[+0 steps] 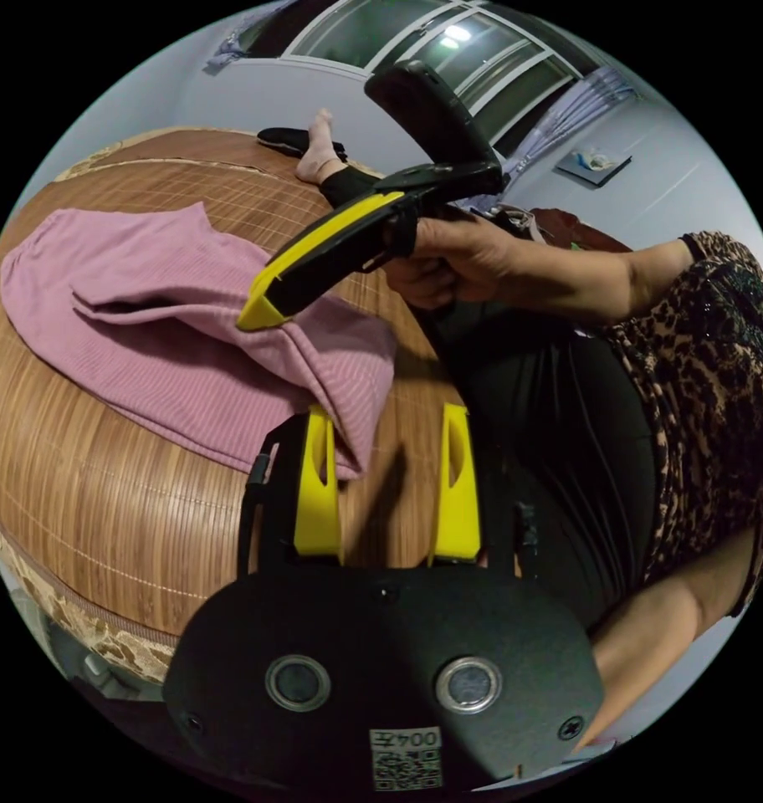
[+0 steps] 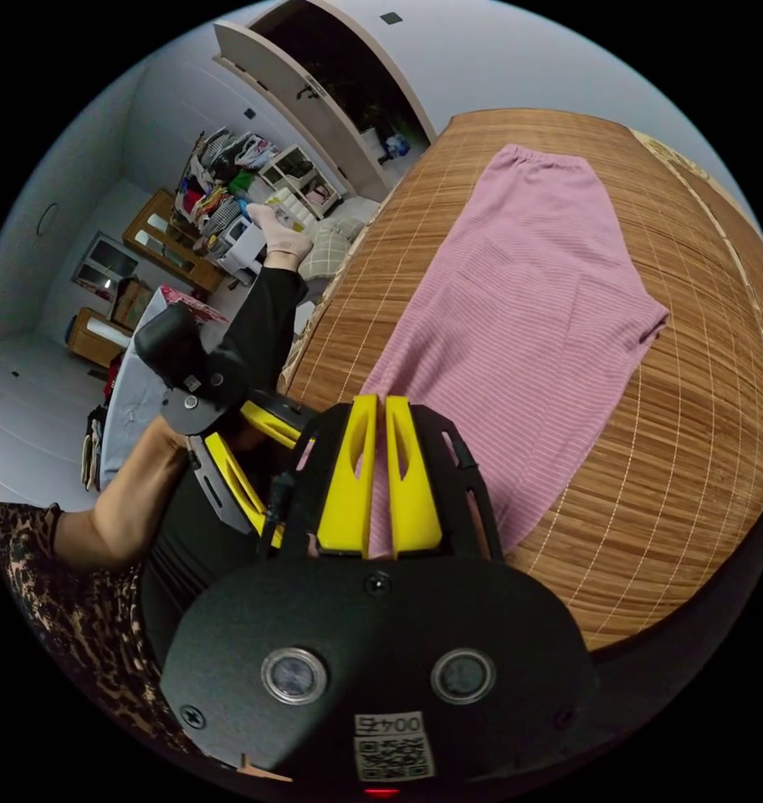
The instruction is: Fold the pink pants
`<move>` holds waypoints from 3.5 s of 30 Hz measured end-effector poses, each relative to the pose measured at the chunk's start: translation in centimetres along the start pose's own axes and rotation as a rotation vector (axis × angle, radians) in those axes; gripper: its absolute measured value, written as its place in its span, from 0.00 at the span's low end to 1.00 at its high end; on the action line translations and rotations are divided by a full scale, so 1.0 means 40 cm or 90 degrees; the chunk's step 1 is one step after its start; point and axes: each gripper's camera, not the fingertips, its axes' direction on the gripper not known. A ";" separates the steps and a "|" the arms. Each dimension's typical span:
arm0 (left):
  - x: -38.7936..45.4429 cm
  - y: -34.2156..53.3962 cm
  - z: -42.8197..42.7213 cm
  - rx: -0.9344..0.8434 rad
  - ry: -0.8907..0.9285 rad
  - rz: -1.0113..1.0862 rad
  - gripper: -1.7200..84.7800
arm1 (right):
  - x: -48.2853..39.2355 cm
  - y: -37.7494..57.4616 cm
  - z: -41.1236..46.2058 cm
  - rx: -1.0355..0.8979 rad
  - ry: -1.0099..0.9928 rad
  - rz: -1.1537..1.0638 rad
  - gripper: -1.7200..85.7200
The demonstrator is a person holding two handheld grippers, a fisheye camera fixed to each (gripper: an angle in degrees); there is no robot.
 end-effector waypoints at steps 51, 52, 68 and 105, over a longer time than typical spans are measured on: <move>0.241 -0.188 0.097 -0.015 -0.334 -0.128 0.15 | -0.076 0.296 0.009 -0.106 0.163 -0.113 0.08; 0.249 -0.177 0.120 -0.014 -0.357 -0.126 0.15 | -0.076 0.302 0.007 -0.105 0.165 -0.115 0.08; 0.353 -0.023 0.164 0.048 -0.373 -0.104 0.14 | -0.026 0.393 -0.085 -0.028 0.109 -0.025 0.09; 0.467 0.043 0.110 0.057 -0.354 -0.116 0.15 | -0.247 0.521 -0.018 -0.073 0.257 -0.147 0.12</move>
